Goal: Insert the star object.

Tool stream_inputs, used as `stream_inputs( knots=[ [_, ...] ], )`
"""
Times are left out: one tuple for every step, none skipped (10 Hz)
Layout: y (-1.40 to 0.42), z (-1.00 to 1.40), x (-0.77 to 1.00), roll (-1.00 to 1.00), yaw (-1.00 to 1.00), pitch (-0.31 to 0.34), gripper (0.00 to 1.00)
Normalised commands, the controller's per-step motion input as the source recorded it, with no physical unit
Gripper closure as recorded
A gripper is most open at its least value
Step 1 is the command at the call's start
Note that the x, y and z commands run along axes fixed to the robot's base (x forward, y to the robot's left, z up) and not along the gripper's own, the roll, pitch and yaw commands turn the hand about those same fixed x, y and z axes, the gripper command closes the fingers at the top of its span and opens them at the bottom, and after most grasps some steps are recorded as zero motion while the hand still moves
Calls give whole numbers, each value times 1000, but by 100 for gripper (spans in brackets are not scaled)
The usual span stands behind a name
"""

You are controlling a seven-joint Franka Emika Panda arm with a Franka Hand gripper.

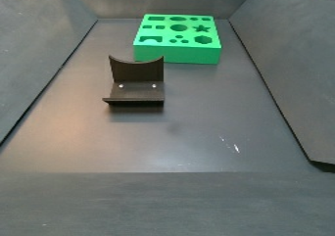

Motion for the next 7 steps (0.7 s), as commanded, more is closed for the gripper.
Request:
stream_inputs(
  knots=[
    [0,-580,-43,-149,-894,0,100],
    [0,-577,-46,-146,-897,0,100],
    [0,-577,-46,-144,-900,0,100],
    [0,-560,-46,-143,-900,0,100],
    [0,-560,-46,-140,-903,0,100],
    [0,-603,-43,-136,-903,0,100],
    [0,-677,-66,-154,-869,50,100]
  ],
)
